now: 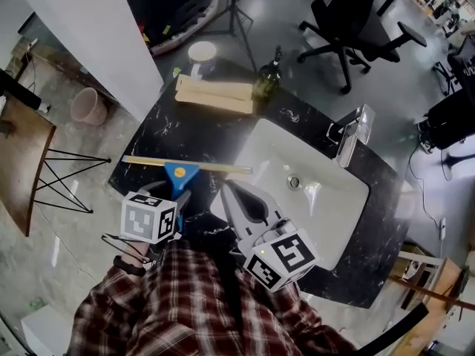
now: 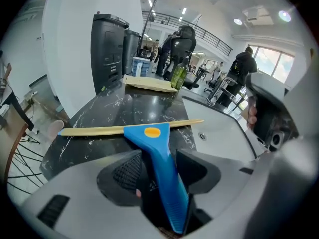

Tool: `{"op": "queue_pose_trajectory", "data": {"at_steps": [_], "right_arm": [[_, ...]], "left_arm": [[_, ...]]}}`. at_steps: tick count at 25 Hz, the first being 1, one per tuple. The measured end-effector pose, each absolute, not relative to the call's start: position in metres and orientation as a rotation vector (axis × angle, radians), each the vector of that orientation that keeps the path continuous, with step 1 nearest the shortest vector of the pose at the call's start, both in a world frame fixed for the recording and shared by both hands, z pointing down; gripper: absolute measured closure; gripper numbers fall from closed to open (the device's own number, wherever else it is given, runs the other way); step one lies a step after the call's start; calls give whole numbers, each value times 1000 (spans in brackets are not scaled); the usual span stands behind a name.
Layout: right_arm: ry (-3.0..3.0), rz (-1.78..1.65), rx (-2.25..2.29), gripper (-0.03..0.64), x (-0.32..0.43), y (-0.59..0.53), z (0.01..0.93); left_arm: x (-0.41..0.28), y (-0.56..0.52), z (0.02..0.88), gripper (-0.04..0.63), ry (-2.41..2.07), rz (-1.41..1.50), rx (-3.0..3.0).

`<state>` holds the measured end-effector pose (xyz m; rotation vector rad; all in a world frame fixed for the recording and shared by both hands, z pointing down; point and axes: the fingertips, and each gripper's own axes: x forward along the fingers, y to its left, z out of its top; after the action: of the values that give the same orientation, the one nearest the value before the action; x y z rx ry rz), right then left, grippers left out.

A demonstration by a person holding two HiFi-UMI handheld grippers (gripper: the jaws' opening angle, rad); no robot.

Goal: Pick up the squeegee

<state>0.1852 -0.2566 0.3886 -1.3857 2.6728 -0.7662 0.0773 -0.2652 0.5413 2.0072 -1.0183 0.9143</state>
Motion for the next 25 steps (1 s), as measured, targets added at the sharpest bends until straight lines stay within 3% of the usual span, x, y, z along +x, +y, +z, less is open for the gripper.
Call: {"op": "queue_pose_trajectory", "data": {"at_steps": [7,12,25], "right_arm": [[2632,-804,-1415,604,206,-267,395],[2614,-829,-1419,604,212,-272,399],[2646,-801,-1446,604,198,-264,394]], "left_arm": [[81,-267,551,374,-969,1047,1924],[71,-271,552,456,-994,1014,1873],[70,-287,527,457,-989,844,1996]]}}
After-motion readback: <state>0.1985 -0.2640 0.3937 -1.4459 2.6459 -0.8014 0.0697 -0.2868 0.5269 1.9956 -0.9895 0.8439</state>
